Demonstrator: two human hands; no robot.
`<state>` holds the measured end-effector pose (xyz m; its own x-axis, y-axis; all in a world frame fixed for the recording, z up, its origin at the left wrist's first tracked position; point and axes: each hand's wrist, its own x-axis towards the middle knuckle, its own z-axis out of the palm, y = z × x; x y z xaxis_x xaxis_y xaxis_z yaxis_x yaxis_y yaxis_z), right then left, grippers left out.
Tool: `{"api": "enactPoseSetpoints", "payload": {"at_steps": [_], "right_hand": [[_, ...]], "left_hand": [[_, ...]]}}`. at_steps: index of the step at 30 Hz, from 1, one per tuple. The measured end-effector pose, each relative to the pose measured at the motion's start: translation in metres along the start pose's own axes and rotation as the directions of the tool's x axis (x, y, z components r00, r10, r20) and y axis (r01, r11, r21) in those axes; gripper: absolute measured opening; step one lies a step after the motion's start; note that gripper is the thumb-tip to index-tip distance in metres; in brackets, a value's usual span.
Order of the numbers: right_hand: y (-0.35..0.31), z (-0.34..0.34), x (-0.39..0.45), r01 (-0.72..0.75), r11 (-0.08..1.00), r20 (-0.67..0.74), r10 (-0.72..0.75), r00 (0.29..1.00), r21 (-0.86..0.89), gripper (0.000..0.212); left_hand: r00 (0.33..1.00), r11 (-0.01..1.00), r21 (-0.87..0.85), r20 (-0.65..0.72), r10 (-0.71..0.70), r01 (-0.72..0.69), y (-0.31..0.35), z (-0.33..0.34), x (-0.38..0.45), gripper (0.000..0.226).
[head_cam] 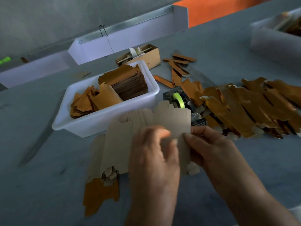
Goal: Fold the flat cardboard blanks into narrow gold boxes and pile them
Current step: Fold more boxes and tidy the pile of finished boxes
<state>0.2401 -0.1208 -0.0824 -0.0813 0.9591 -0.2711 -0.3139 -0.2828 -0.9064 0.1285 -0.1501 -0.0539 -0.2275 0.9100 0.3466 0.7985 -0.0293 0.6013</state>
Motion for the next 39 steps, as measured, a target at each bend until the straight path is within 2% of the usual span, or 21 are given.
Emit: {"api": "enactPoseSetpoints", "payload": {"at_steps": [2,3,5,6,8,10,15,17,20,22,24,27,30,34,37,38,39], "right_hand": [[0.001,-0.004,0.0,-0.004,0.999,0.036,0.002,0.999,0.041,0.009],[0.001,-0.005,0.0,-0.009,0.998,0.053,0.006,0.999,0.059,0.012],[0.004,-0.007,0.0,-0.024,0.997,0.076,0.018,0.997,0.08,0.012],[0.005,-0.007,0.0,-0.032,0.995,0.084,0.024,0.996,0.09,0.012],[0.006,-0.009,0.0,-0.036,0.995,0.087,0.028,0.996,0.088,0.01],[0.007,-0.011,0.0,-0.017,0.999,0.076,0.014,0.997,0.044,0.004],[0.003,-0.011,-0.002,0.12,0.979,0.03,-0.116,0.993,-0.168,0.012],[0.002,-0.008,-0.004,0.215,0.918,0.011,-0.224,0.975,-0.333,0.011],[0.004,-0.003,-0.009,0.299,0.774,-0.009,-0.366,0.931,-0.558,0.005],[0.004,0.001,-0.011,0.317,0.804,0.022,-0.356,0.934,-0.503,0.014],[0.003,0.005,-0.014,0.307,0.892,0.085,-0.296,0.952,-0.333,0.024],[0.004,0.007,-0.014,0.312,0.924,0.133,-0.288,0.948,-0.223,0.023],[0.006,0.005,-0.011,0.308,0.908,0.116,-0.286,0.951,-0.283,0.01],[0.004,0.005,-0.011,0.275,0.902,0.096,-0.258,0.962,-0.332,0.008],[0.004,0.0,-0.011,0.282,0.793,-0.041,-0.36,0.932,-0.54,0.022],[0.003,-0.002,-0.01,0.26,0.782,-0.052,-0.349,0.936,-0.566,0.03],[0.002,-0.004,-0.01,0.219,0.816,-0.034,-0.28,0.96,-0.535,0.04]], "left_hand": [[0.993,0.996,0.021,-0.078,-0.088,0.09,-0.005,-0.005,0.006,0.047],[0.983,0.984,-0.024,-0.03,-0.179,0.178,-0.009,-0.006,0.008,0.055],[0.928,0.904,-0.224,0.174,-0.329,0.363,-0.015,-0.007,0.013,0.05],[0.893,0.844,-0.312,0.267,-0.362,0.436,-0.017,-0.007,0.015,0.043],[0.861,0.78,-0.391,0.36,-0.36,0.489,-0.022,-0.003,0.014,0.035],[0.873,0.789,-0.404,0.362,-0.326,0.462,-0.023,0.001,0.012,0.026],[0.915,0.848,-0.359,0.25,-0.315,0.39,-0.018,0.007,0.011,0.017],[0.932,0.889,-0.293,0.196,-0.305,0.352,-0.016,0.01,0.01,0.016],[0.955,0.914,-0.281,0.128,-0.268,0.294,-0.012,0.012,0.009,0.016],[0.954,0.891,-0.344,0.136,-0.266,0.297,-0.012,0.013,0.009,0.013],[0.947,0.853,-0.414,0.181,-0.264,0.317,-0.012,0.013,0.008,0.007],[0.929,0.804,-0.477,0.281,-0.242,0.354,-0.014,0.01,0.007,0.014],[0.908,0.787,-0.503,0.385,-0.166,0.357,-0.016,0.002,0.007,0.019],[0.92,0.829,-0.478,0.377,-0.106,0.291,-0.013,-0.001,0.005,0.017],[0.9,0.831,-0.468,0.427,-0.085,0.3,-0.013,-0.004,0.005,0.016],[0.887,0.83,-0.464,0.456,-0.074,0.308,-0.012,-0.006,0.006,0.015],[0.872,0.83,-0.458,0.484,-0.068,0.319,-0.012,-0.008,0.007,0.014]]}}
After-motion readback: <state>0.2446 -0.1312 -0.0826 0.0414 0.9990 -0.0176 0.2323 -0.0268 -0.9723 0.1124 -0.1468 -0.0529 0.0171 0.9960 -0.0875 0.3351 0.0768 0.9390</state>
